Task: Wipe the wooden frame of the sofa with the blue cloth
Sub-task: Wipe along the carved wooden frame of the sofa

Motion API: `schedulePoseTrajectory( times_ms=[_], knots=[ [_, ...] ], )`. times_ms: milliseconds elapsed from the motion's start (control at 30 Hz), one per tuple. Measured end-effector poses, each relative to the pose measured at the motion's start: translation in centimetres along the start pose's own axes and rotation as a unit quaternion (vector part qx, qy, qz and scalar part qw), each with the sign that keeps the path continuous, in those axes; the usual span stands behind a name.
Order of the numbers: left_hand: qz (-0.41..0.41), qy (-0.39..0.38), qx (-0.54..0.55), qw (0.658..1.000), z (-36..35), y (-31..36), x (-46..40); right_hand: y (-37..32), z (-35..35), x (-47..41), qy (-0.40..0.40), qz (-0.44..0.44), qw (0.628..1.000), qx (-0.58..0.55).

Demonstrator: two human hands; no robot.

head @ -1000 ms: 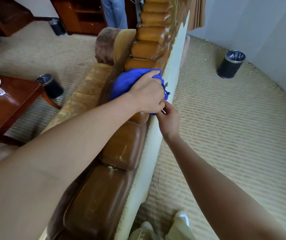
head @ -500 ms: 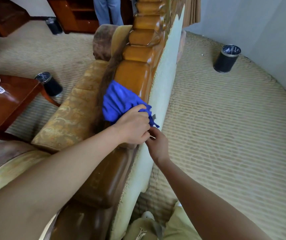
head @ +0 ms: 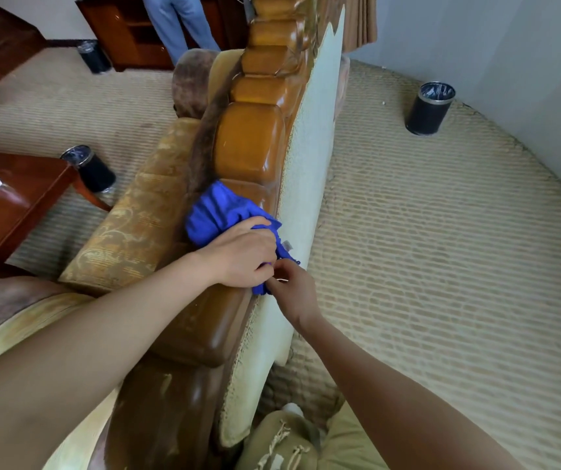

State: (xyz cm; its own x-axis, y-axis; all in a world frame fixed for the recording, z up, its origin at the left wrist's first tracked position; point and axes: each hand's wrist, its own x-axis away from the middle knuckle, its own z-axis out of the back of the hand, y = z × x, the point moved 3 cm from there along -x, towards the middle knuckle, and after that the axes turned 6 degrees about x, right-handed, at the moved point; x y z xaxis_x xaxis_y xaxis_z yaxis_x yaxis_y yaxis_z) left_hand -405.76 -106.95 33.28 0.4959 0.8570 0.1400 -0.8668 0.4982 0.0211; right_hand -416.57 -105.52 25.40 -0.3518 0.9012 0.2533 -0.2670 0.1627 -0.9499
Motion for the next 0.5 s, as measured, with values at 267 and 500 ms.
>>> schedulePoseTrajectory(
  times_ms=[267,500],
  knots=[
    [-0.014,0.077,-0.079,0.994,1.5,-2.0,-0.5,-2.6,0.0,-1.9,0.069,0.044,0.996,-0.044],
    [0.021,0.15,-0.106,0.983,6.0,-4.7,-3.0,-7.5,0.8,-6.8,0.046,0.059,0.996,-0.047]
  ],
)
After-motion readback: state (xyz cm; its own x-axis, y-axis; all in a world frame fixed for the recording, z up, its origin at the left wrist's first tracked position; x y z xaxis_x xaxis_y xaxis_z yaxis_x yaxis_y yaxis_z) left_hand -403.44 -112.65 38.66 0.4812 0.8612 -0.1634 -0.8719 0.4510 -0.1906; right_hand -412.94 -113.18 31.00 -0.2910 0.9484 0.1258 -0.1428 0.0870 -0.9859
